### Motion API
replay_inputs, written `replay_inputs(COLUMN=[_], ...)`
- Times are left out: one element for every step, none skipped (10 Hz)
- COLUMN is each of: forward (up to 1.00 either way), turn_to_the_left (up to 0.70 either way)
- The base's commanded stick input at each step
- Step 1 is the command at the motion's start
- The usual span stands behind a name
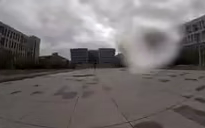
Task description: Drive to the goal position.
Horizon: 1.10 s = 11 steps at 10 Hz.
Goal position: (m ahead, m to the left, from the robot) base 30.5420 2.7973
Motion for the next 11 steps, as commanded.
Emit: replay_inputs(forward=[0.7, 0.7, 0.7, 0.7, 0.7, 0.7, 0.7, 0.7, 0.7, 0.7, 0.7], turn_to_the_left=[0.02, 0.0, 0.0, 0.0, 0.0, 0.0, 0.0, 0.0, 0.01, 0.14, 0.28])
